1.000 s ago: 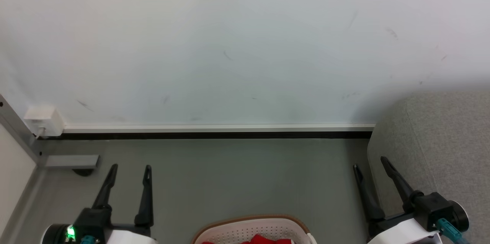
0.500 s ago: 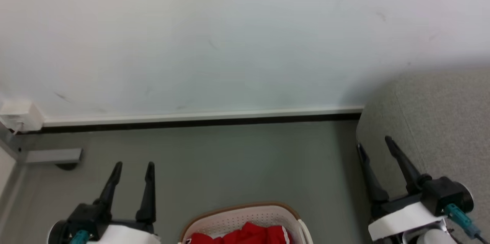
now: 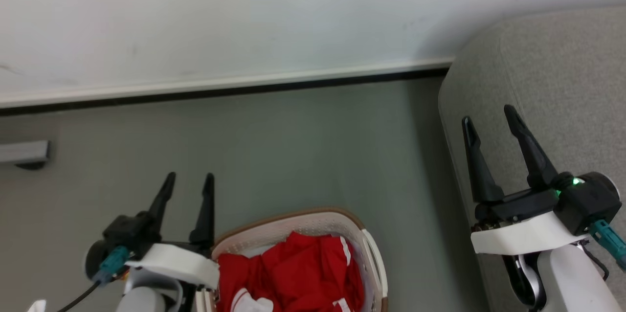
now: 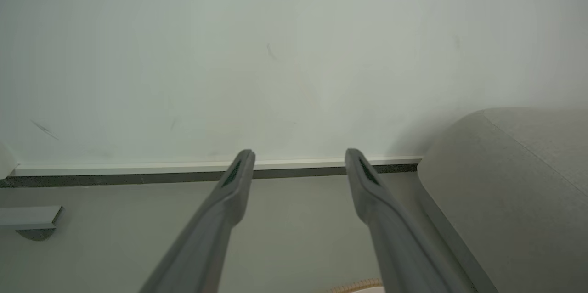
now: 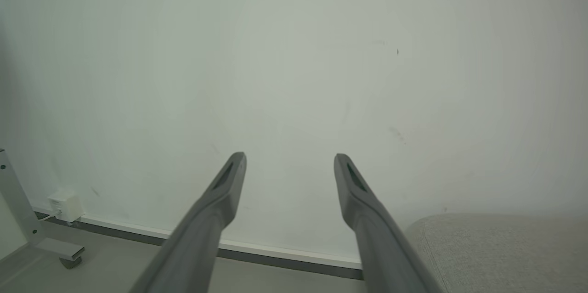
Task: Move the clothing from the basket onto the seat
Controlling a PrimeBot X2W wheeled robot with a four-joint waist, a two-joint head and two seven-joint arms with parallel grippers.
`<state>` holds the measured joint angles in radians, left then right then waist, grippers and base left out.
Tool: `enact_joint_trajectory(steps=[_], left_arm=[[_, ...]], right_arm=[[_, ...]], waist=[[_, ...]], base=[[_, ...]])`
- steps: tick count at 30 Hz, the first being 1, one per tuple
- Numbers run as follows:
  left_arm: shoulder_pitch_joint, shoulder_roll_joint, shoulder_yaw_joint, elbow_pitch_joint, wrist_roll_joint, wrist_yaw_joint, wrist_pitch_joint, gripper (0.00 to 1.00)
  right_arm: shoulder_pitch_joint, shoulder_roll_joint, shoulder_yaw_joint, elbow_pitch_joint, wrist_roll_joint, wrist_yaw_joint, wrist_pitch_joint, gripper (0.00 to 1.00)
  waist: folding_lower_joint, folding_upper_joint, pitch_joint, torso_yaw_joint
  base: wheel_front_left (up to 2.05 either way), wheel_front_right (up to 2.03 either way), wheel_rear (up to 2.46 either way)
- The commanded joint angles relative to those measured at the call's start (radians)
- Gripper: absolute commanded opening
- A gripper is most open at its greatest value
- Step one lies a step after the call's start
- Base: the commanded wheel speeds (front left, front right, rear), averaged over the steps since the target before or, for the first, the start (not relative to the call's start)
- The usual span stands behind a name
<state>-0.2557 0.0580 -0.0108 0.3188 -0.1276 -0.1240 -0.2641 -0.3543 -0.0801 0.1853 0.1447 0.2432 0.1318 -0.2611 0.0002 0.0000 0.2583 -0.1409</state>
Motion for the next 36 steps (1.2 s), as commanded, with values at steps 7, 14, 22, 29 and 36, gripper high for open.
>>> enact_joint_trajectory(steps=[7, 14, 22, 29, 36], left_arm=[[-0.096, 0.039, -0.129, 0.146, -0.099, -0.007, -0.001, 1.00], [-0.208, 0.119, -0.341, 0.275, -0.106, -0.007, -0.001, 1.00], [-0.321, 0.181, -0.533, 0.472, -0.086, -0.006, -0.001, 1.00], [-0.408, 0.203, -0.711, 0.669, -0.016, -0.006, 0.014, 1.00], [-0.475, 0.218, -0.810, 0.812, -0.009, -0.006, 0.030, 1.00]], right_arm=[[-0.054, 0.014, -0.023, -0.041, -0.019, -0.002, -0.003, 1.00], [-0.120, 0.023, -0.020, -0.065, -0.048, -0.002, -0.003, 1.00], [-0.169, 0.030, -0.044, -0.109, -0.054, -0.002, -0.003, 1.00], [-0.185, 0.031, -0.047, -0.139, -0.026, -0.002, -0.003, 1.00], [-0.199, 0.031, -0.049, -0.160, 0.009, -0.002, -0.003, 1.00]], waist=[[-0.0002, 0.0000, 0.131, -0.043], [-0.0002, 0.0000, 0.234, -0.072], [-0.0002, 0.0000, 0.329, -0.118], [-0.0002, 0.0000, 0.396, -0.153], [-0.0002, 0.0000, 0.461, -0.189]], base=[[0.00, 0.00, 0.00], [0.00, 0.00, 0.00], [0.00, 0.00, 0.00], [0.00, 0.00, 0.00], [0.00, 0.00, 0.00]])
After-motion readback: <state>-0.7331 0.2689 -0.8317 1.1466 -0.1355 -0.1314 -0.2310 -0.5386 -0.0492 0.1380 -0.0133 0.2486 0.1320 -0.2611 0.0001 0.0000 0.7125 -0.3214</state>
